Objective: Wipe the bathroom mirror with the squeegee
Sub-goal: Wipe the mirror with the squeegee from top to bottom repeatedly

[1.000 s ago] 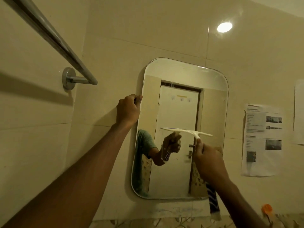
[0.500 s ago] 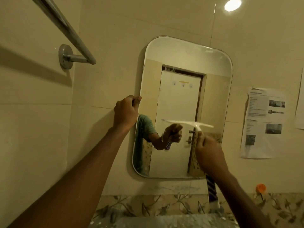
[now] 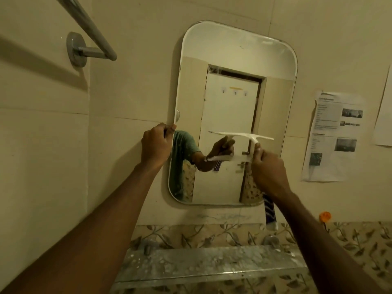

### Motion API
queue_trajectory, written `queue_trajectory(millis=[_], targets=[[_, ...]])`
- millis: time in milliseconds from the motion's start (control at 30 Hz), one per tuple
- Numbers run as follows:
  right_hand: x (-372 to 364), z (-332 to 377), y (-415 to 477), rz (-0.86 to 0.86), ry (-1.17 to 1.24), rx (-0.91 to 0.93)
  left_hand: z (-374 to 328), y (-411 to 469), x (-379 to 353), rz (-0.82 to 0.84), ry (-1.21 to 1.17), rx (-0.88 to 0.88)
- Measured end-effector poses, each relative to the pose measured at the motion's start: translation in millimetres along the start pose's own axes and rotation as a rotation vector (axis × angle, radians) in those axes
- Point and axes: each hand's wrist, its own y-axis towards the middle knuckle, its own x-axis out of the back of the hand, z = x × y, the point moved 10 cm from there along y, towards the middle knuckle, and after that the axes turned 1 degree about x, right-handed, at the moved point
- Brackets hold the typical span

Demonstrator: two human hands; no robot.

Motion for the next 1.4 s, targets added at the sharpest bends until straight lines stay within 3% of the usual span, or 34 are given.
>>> queue_trajectory(millis=[300,600,900,1233,1400], targets=[[-64,-82,-124,0.061,-0.094,-0.159,5,-12,-3,0.007,0.009,0.005],[-23,-31,-48,-0.058,-0.02,-0.031,9,-21,-4,0.053,0.009,0.012],[-79,-88,-145,0.033,-0.056,-0.134,10,-22,-3,0.053,-0.006,0.026],[-35,-55,-72,-0.063,0.007,-0.037,12,-22,-3,0.043,-0.005,0.02],[-69,-91,-126,-0.022,-0.008,-0.11,12,-22,-4,0.032,-0.011,0.013]])
